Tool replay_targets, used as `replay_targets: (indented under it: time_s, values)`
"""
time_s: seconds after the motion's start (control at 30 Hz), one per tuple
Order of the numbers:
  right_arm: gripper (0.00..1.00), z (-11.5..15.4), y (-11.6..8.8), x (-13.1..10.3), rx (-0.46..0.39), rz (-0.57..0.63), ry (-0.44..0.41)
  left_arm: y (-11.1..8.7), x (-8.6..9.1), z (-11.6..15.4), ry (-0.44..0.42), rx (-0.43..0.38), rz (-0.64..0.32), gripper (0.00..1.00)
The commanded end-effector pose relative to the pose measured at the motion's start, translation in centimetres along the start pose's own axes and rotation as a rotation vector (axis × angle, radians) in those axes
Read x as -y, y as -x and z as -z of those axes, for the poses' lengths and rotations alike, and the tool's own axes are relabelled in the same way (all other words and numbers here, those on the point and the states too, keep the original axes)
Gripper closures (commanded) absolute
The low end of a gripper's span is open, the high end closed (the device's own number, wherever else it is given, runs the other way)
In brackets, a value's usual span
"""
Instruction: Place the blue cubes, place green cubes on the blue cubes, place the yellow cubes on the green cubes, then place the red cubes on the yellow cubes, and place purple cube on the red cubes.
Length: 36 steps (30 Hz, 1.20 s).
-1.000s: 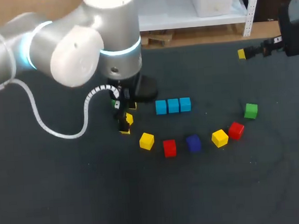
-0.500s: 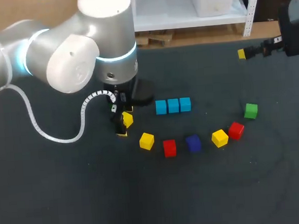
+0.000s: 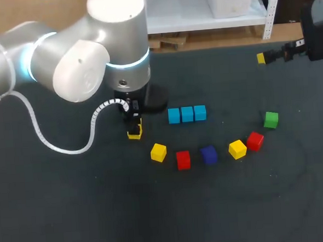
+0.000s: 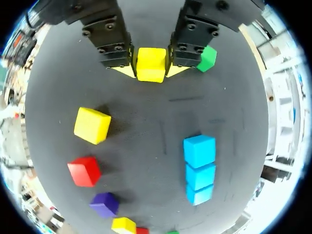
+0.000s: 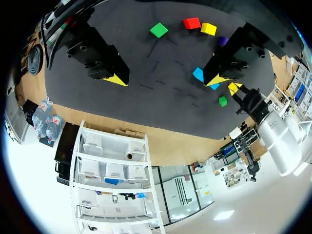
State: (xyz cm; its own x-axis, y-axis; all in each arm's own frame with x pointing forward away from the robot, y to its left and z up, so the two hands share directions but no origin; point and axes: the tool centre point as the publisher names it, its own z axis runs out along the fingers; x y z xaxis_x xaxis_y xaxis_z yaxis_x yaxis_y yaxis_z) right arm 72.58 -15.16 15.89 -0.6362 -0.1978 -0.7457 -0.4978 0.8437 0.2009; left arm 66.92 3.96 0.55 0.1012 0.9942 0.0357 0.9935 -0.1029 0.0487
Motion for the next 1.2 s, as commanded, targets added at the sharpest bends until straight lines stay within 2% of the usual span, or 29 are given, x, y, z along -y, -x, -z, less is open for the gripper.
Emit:
replay_targets:
  time_s: [0.03, 0.13, 0.23, 0.37, 0.47, 0.67, 0.77, 0.9, 1.03, 1.2]
  values:
    - [0.0, 0.1, 0.0, -0.2, 0.0, 0.0, -0.007, 0.7, -1.2, 2.0, -0.036, 0.009, 0.068, 1.0]
    - [0.0, 0.1, 0.0, -0.2, 0.0, 0.0, -0.007, 1.2, -2.2, 3.2, -0.063, -0.012, 0.173, 1.0]
    - [0.0, 0.1, 0.0, -0.2, 0.0, 0.0, -0.007, 1.8, -3.1, 4.8, -0.077, 0.001, 0.253, 1.0]
    - [0.0, 0.1, 0.0, -0.2, 0.0, 0.0, -0.007, 3.3, -3.8, 6.9, -0.059, 0.038, 0.24, 1.0]
    - [0.0, 0.1, 0.0, -0.2, 0.0, 0.0, -0.007, 4.8, -4.3, 7.4, -0.036, 0.039, 0.191, 1.0]
    - [0.0, 0.1, 0.0, -0.2, 0.0, 0.0, -0.007, 7.3, -5.7, 6.3, -0.039, 0.009, 0.144, 1.0]
    - [0.0, 0.1, 0.0, -0.2, 0.0, 0.0, -0.007, 8.3, -6.5, 5.6, -0.046, 0.028, 0.118, 1.0]
    - [0.0, 0.1, 0.0, -0.2, 0.0, 0.0, -0.007, 9.3, -7.7, 5.2, -0.037, 0.001, 0.127, 1.0]
    - [0.0, 0.1, 0.0, -0.2, 0.0, 0.0, -0.007, 10.2, -7.9, 5.6, -0.049, 0.037, 0.106, 1.0]
    - [0.0, 0.1, 0.0, -0.2, 0.0, 0.0, -0.007, 10.8, -8.4, 5.0, -0.048, 0.022, 0.107, 1.0]
